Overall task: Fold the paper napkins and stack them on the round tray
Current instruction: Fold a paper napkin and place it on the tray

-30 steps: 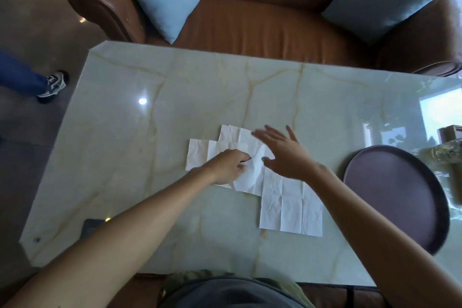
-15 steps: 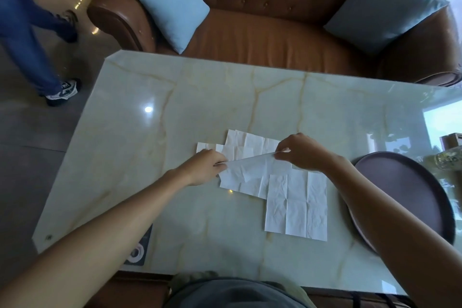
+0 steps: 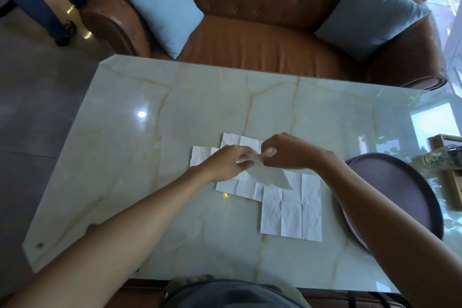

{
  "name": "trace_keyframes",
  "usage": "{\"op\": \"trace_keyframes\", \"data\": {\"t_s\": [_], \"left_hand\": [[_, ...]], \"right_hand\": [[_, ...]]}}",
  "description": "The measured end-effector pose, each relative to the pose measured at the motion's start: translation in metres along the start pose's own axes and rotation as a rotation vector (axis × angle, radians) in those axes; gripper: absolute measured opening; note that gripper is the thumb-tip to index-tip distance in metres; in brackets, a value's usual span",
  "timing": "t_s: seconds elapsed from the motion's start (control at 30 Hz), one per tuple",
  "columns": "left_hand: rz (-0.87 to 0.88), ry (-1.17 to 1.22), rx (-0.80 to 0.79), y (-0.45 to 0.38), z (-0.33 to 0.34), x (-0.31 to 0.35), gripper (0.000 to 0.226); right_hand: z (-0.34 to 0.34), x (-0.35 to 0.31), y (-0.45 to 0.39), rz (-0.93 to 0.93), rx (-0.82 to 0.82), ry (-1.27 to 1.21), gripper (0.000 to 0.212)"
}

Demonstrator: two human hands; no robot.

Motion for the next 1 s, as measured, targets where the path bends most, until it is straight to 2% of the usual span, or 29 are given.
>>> {"op": "trace_keyframes", "data": {"t_s": [0.03,0.1,0.2,0.3,0.33,0.43,0.53,0.67,0.73,0.83,0.93,1.0], "left_hand": [[0.025,0.008,0.017,-0.001,0.003,0.001,0.017],[0.051,0.037,0.033,-0.003,0.008,0.001,0.024],[0.020,0.149,0.068,-0.001,0.010,0.001,0.026],[-0.041,0.289,0.101,-0.001,0.006,-0.002,0.032],[-0.048,0.336,0.104,0.000,0.005,-0.003,0.030],[-0.048,0.509,0.106,0.003,-0.003,0.001,0.023],[-0.059,0.615,0.095,0.006,-0.008,0.001,0.023],[-0.081,0.648,0.062,0.010,-0.016,-0.001,0.026],[-0.080,0.646,0.028,0.012,-0.018,0.000,0.036],[-0.032,0.517,0.074,0.011,-0.023,0.003,0.047],[0.008,0.383,0.149,0.010,-0.025,0.002,0.066],[0.004,0.409,0.173,0.009,-0.028,-0.004,0.073]], "right_hand": [[-0.001,0.000,0.001,-0.002,0.007,0.010,0.019],[-0.004,-0.001,0.006,0.001,0.001,-0.043,0.025],[0.000,0.000,0.017,0.039,-0.069,-0.317,0.036],[-0.006,0.016,0.019,0.043,0.169,-0.528,0.030],[-0.006,0.022,0.019,0.061,0.210,-0.514,0.025],[0.008,0.029,0.017,0.108,0.122,-0.409,0.041],[0.015,0.028,0.011,0.093,0.140,-0.387,0.020],[0.012,0.023,0.005,0.080,0.203,-0.434,0.038],[0.012,0.021,0.002,0.066,0.188,-0.387,0.034],[0.009,0.016,0.001,0.043,0.179,-0.380,0.027],[0.004,0.009,0.002,0.026,0.191,-0.492,0.026],[0.002,0.010,0.002,0.034,0.215,-0.590,0.028]]}}
Point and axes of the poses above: each hand's wrist, its own y-axis away from the middle knuckle, its own z-axis out of the palm, x = y × z, the point moved 5 cm from there along -y, towards the middle knuckle, and after that the axes turned 1 degree about z, right-handed, at the moved point
